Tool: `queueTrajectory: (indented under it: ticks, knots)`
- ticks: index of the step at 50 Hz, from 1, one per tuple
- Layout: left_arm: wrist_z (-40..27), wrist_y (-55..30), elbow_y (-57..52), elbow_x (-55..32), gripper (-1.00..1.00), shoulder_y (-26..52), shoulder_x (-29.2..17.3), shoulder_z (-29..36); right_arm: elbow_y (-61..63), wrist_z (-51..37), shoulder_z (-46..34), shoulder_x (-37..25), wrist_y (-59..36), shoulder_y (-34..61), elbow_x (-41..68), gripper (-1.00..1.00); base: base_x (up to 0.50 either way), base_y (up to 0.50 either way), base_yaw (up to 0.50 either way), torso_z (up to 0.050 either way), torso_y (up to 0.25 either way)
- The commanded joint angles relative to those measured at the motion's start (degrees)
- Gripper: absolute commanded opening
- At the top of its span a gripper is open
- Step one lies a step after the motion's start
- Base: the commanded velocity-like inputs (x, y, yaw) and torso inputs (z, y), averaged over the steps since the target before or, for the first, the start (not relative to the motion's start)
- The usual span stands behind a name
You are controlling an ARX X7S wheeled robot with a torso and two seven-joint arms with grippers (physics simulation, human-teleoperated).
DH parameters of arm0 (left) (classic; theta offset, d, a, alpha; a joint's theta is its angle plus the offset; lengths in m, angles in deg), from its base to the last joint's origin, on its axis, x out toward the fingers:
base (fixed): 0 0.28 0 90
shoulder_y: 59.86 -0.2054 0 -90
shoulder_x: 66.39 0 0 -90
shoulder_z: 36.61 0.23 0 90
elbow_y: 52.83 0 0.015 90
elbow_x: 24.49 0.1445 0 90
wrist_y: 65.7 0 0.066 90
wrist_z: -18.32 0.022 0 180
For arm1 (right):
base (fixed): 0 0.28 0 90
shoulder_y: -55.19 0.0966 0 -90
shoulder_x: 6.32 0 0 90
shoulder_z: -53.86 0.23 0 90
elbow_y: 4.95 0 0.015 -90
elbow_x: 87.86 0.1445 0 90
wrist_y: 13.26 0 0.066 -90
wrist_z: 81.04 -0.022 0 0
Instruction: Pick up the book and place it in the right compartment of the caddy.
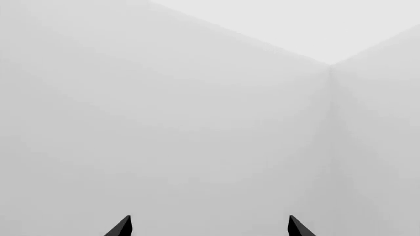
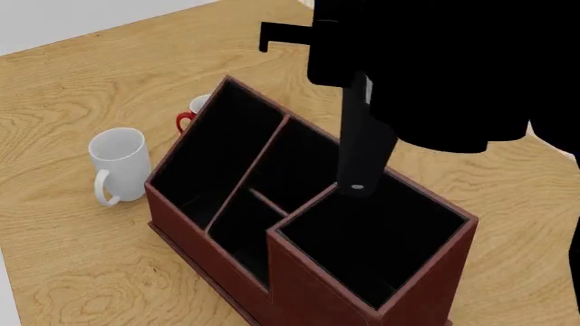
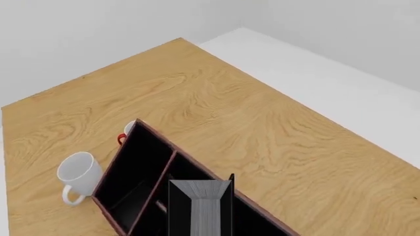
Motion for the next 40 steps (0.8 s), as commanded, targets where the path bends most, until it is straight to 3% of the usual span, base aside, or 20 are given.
queueTrajectory:
  ticks: [1, 15, 40]
  knots:
    - [-0.03, 0.19, -0.12, -0.94, 1.0, -0.02, -0.08, -0.62, -0.58, -2.39, -2.83, -2.99, 0.9, 0.97, 2.99, -1.0, 0.0, 0.0, 0.0, 0.0, 0.0]
    - [0.18, 0.66, -0.02, -1.94, 1.0, -0.32, -0.2, -1.32, -0.41, -1.02, -9.93, -5.06, 2.71, 1.28, 4.31, -1.0, 0.0, 0.0, 0.0, 0.0, 0.001]
    - [0.09, 0.53, -0.23, -2.94, 1.0, -0.55, -0.43, -1.38, -2.02, 6.68, -11.81, -4.22, 4.63, -2.08, -1.93, -1.0, 0.0, 0.0, 0.0, 0.0, 0.002]
